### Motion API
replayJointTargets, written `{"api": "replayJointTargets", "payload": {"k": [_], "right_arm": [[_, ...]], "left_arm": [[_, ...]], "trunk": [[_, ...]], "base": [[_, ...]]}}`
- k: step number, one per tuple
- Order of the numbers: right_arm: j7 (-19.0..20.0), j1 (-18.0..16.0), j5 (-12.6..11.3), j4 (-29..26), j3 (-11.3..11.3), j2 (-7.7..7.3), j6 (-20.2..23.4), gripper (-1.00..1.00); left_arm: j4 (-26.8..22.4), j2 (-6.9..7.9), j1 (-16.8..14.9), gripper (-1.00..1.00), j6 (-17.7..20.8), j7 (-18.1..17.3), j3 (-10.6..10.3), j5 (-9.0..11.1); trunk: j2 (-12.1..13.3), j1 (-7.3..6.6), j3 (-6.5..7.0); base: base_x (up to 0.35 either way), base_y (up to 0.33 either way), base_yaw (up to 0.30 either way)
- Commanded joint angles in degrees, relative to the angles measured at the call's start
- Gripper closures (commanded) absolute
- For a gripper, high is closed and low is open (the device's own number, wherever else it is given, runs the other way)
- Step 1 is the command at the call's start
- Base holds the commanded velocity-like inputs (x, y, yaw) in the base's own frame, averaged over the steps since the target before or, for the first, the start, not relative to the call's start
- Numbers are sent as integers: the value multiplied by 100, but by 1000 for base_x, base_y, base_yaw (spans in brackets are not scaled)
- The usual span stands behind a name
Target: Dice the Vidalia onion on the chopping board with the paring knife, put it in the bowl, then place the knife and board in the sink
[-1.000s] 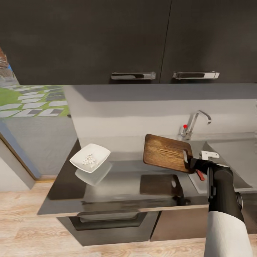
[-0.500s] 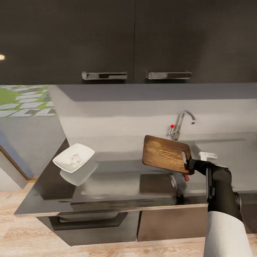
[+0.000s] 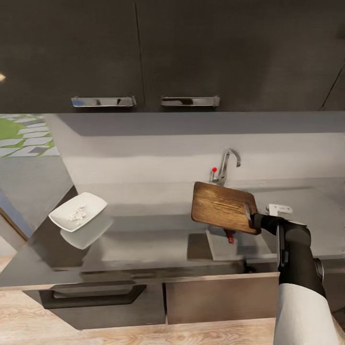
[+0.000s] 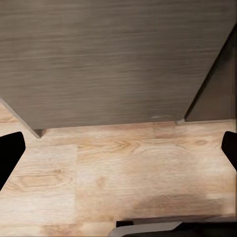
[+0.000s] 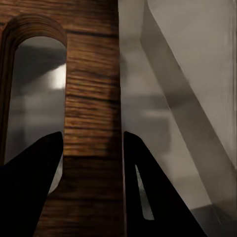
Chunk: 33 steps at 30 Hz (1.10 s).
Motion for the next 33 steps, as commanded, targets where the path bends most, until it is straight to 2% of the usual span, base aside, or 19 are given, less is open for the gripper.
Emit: {"api": "replayJointTargets", "payload": {"k": [1,6,9,11,15,17,21,23,26,27,30,33], "right_arm": [[63,-8,8,-8,-15,0,22,100],[67,-8,33,-8,-9,-44,23,100],[66,-8,152,-8,-6,-62,23,100],[64,-8,332,-8,-9,-73,23,100],[49,-8,965,-8,5,-74,30,100],[-156,-8,1285,-7,-2,-48,42,100],[-1050,-8,1371,-1,-1,27,78,100],[-1536,-8,1334,0,-20,165,91,100],[-2001,-9,1152,-1,-44,326,105,100],[-2222,-8,863,-6,-49,357,179,100],[-2624,-8,369,-7,-52,367,434,100],[-3356,-12,-375,-3,-47,386,598,100]], "left_arm": [[-13,9,2,-100,-7,21,-47,40],[-13,7,2,-100,-7,11,-48,40],[-9,6,2,-100,-7,15,-44,42],[-6,7,1,-100,-7,22,-38,46],[11,6,2,-100,-7,25,-34,48],[78,6,0,-100,-7,26,-27,47],[105,6,2,-100,-7,19,-25,43],[108,6,2,-100,-7,21,-25,45],[110,6,2,-100,-7,25,-25,48],[110,6,1,-100,-7,26,-25,48],[110,6,2,-100,-7,26,-25,49],[111,6,2,-100,-7,26,-25,47]], "trunk": [[-13,4,-10],[-13,4,-10],[-13,4,-10],[-13,4,-10],[-13,4,-10],[-13,4,-10],[-13,4,-10],[-13,4,-10],[-13,4,-10],[-13,4,-10],[-13,4,-10],[-13,4,-10]], "base": [[0,-128,0],[0,-41,0],[0,-5,0],[0,-2,0],[0,0,0],[0,0,0],[0,0,0],[0,0,0],[0,0,0],[0,0,0],[0,0,0],[0,0,0]]}}
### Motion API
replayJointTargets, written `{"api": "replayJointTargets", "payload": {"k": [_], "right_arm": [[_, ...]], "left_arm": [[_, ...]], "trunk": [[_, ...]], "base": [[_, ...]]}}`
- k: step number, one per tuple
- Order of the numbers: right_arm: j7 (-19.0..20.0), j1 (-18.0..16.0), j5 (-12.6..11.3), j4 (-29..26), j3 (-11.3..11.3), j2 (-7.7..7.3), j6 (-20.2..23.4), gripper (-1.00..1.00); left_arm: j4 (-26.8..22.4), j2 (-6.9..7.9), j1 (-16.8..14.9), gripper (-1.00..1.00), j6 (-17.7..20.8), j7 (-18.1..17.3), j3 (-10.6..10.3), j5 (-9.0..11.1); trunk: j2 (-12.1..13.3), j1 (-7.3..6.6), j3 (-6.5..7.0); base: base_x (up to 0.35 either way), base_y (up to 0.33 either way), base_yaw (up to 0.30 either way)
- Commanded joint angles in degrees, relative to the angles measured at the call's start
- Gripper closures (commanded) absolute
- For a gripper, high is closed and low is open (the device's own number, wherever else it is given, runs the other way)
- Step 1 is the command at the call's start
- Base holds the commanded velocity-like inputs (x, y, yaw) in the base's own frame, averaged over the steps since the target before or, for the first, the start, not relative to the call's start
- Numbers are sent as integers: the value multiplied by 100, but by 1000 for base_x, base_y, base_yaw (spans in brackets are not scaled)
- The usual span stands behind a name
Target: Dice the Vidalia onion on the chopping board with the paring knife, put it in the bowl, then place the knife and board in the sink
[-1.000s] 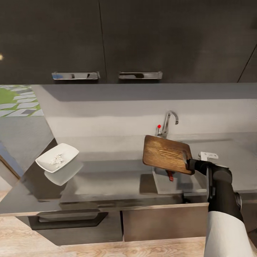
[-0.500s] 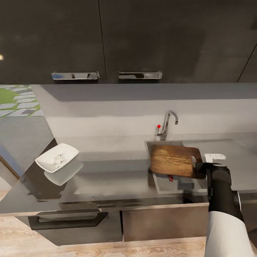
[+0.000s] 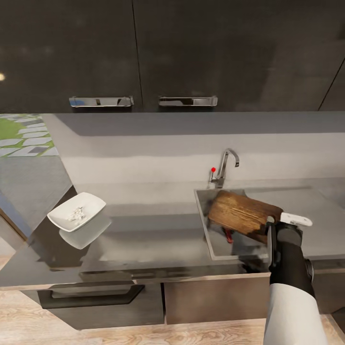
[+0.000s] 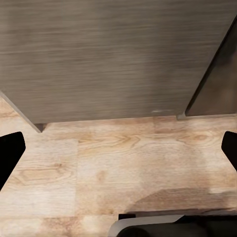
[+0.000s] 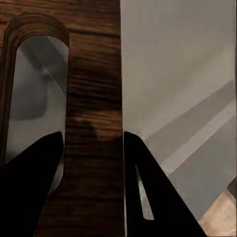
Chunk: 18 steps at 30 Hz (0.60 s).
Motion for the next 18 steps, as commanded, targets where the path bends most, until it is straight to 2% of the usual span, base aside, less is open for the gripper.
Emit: {"api": "replayJointTargets", "payload": {"k": [1,3,5,7,9,10,12,15,17,18], "right_arm": [[-337,-8,-354,-2,2,24,33,100],[-1426,-14,-1403,0,16,236,2,100],[-2310,-17,-2163,5,21,348,-202,100],[-3148,-18,-2902,61,30,358,-638,100],[-3833,-19,-3502,226,37,358,-1160,100],[-4081,-19,-3708,353,44,358,-1398,100],[-4366,-19,-3926,610,114,358,-1799,100],[-4536,-19,-4040,835,447,358,-2198,100],[-4696,-19,-4085,895,711,358,-2344,100],[-4788,-19,-4103,905,771,358,-2373,100]], "left_arm": [[-13,5,2,-100,-6,22,-49,39],[-13,5,2,-100,-6,22,-49,39],[-13,5,2,-100,-6,22,-49,41],[-13,5,2,-100,-6,22,-49,41],[-9,5,1,-100,-6,22,-49,41],[-7,5,1,-100,-6,22,-49,41],[-8,5,0,-100,-6,22,-49,41],[-8,5,1,-100,-6,22,-49,41],[-9,5,2,-100,-6,22,-49,41],[-9,5,2,-100,-6,22,-49,41]], "trunk": [[-11,4,-11],[-11,4,-11],[-11,4,-11],[-11,4,-11],[-11,4,-11],[-11,4,-11],[-11,4,-11],[-11,4,-11],[-11,4,-11],[-11,4,-11]], "base": [[0,0,0],[0,0,0],[0,0,0],[0,0,0],[0,0,0],[0,0,0],[0,0,0],[0,0,0],[0,0,0],[0,0,0]]}}
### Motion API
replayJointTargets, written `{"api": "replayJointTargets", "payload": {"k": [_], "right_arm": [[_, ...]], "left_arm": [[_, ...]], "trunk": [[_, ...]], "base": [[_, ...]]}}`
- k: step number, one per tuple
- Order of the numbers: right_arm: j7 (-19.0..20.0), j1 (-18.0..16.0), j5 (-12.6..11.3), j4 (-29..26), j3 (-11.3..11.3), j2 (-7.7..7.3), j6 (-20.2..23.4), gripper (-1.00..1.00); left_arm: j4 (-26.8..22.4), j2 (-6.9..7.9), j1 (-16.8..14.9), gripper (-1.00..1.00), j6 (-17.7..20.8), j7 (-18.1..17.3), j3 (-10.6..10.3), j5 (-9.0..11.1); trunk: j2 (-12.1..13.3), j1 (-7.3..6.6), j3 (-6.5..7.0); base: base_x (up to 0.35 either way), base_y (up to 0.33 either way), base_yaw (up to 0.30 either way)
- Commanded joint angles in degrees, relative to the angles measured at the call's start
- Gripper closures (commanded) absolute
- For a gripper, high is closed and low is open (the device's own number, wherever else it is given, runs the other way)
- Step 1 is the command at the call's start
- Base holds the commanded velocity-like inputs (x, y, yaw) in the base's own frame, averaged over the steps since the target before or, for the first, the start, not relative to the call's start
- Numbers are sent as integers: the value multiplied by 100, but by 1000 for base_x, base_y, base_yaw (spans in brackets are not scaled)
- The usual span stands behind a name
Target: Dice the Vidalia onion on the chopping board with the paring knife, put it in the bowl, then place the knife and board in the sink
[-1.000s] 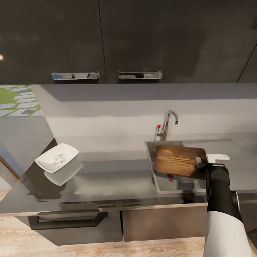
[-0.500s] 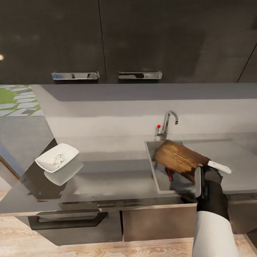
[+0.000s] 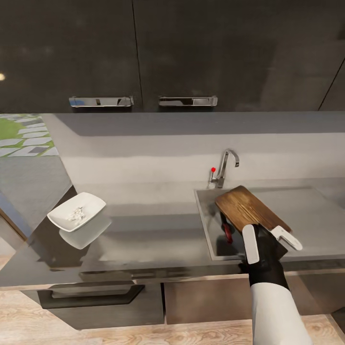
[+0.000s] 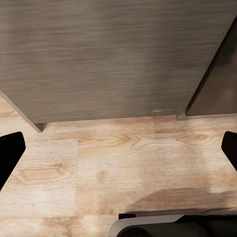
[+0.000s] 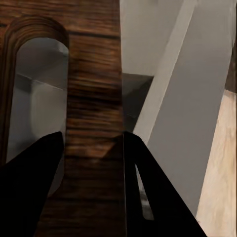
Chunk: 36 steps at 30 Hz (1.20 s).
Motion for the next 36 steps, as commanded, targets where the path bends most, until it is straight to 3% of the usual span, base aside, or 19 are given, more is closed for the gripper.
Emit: {"api": "replayJointTargets", "payload": {"k": [1,14,18,23,31,36], "right_arm": [[-158,-5,-34,0,48,4,9,100],[-533,-5,-63,-68,250,4,-241,100],[-545,-5,-310,-70,251,4,-313,100],[-545,-5,-479,-70,251,4,-325,100],[-545,-5,-494,-64,244,4,-327,100],[-545,-5,-481,-62,203,4,-339,100]], "left_arm": [[-13,5,2,-100,-6,22,-49,40],[-13,5,2,-100,-6,22,-49,40],[-10,5,0,-100,-6,22,-49,40],[-10,5,2,-100,-6,22,-52,38],[-10,5,0,-100,-6,13,-58,33],[-15,5,1,-100,-6,13,-58,31]], "trunk": [[-11,4,-10],[-11,4,-10],[-11,4,-10],[-11,4,-5],[-11,4,-5],[-11,4,-5]], "base": [[0,0,0],[37,0,0],[203,0,27],[101,0,217],[8,0,275],[0,0,60]]}}
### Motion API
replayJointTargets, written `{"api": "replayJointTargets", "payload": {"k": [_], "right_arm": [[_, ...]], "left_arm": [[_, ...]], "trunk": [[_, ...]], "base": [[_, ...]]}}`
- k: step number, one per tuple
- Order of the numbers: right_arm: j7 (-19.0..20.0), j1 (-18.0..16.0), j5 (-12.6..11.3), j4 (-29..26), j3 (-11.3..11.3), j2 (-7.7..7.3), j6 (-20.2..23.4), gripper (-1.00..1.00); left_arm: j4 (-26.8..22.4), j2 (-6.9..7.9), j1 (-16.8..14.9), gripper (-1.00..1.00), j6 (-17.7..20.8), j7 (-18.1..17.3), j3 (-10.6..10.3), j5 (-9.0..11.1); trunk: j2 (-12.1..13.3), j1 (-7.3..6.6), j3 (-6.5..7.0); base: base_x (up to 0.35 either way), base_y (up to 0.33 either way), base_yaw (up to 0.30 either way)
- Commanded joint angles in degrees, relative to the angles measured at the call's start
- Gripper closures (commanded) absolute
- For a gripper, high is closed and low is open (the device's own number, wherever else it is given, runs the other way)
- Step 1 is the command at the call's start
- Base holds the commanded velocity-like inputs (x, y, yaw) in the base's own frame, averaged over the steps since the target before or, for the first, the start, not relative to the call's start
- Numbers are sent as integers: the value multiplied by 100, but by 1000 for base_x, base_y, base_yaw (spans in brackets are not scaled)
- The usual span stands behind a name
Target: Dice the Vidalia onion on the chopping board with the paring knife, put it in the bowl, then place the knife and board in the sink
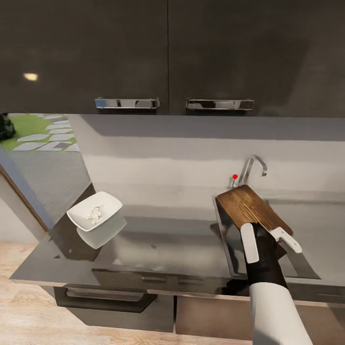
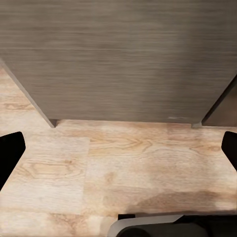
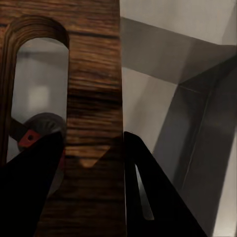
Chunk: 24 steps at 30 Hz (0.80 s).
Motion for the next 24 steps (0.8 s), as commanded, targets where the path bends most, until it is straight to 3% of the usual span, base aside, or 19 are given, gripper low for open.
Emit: {"api": "replayJointTargets", "payload": {"k": [1,3,7,11,20,24], "right_arm": [[-15,-5,-6,-7,-15,4,51,100],[-15,-5,-1,-3,-180,4,38,100],[-15,-5,11,-1,-933,4,14,100],[-47,-5,33,0,-1211,4,-133,100],[-794,-5,21,18,-1150,4,-421,100],[-1254,-5,-9,32,-638,4,-512,100]], "left_arm": [[-13,5,2,-100,-6,21,-49,40],[-13,5,1,-100,-6,21,-49,40],[-14,5,1,-100,-6,21,-49,40],[-11,5,-1,-100,-6,21,-49,41],[-11,5,2,-100,-6,21,-49,40],[-11,5,1,-100,-6,21,-49,40]], "trunk": [[-11,4,-10],[-11,4,-10],[-11,4,-10],[-11,4,-10],[-11,4,-10],[-11,4,-10]], "base": [[0,0,12],[0,0,6],[0,0,1],[0,0,0],[0,0,0],[0,0,0]]}}
